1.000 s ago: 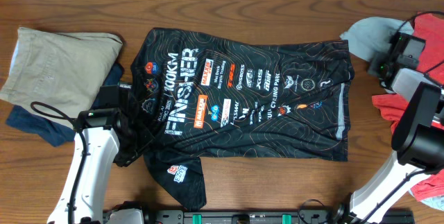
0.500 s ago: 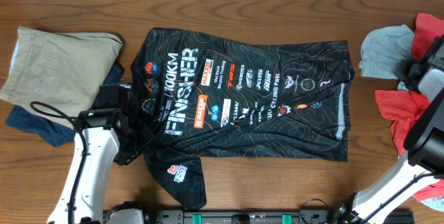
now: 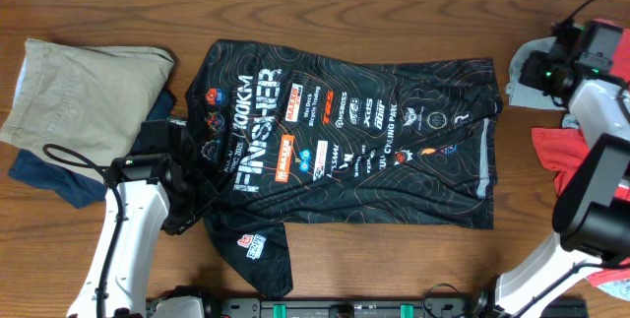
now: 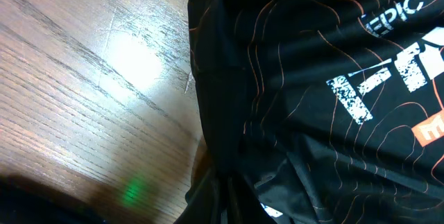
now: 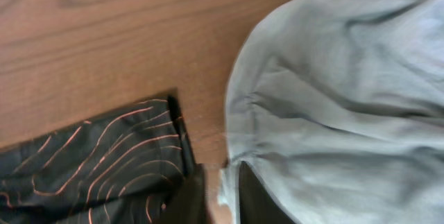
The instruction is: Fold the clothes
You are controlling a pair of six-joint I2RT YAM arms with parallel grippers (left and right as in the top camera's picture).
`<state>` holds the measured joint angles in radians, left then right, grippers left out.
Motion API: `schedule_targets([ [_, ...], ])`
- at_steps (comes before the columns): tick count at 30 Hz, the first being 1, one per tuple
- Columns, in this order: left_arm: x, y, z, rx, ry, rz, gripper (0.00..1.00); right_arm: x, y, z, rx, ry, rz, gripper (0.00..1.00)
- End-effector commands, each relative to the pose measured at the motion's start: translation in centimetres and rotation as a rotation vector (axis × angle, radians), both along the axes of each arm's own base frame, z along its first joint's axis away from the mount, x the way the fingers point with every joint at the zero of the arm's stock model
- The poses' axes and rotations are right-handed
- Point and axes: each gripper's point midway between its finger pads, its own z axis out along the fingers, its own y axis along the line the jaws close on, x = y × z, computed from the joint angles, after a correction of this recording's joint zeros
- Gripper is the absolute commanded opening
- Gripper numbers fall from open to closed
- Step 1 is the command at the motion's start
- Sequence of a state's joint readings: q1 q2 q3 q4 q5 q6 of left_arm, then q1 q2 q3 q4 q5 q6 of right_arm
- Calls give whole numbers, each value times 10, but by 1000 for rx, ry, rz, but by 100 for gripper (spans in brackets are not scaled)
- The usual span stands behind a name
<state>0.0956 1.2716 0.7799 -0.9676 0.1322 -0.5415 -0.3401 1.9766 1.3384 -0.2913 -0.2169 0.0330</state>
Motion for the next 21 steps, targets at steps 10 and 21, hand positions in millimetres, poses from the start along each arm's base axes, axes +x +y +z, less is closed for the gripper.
schedule_targets([
  [10,6,1,4,0,-26,-11,6,4,-11,-76,-46,94,-12,5],
  [21,6,1,3,0,-26,-10,6,-7,-126,-41,-343,20,-485,11],
])
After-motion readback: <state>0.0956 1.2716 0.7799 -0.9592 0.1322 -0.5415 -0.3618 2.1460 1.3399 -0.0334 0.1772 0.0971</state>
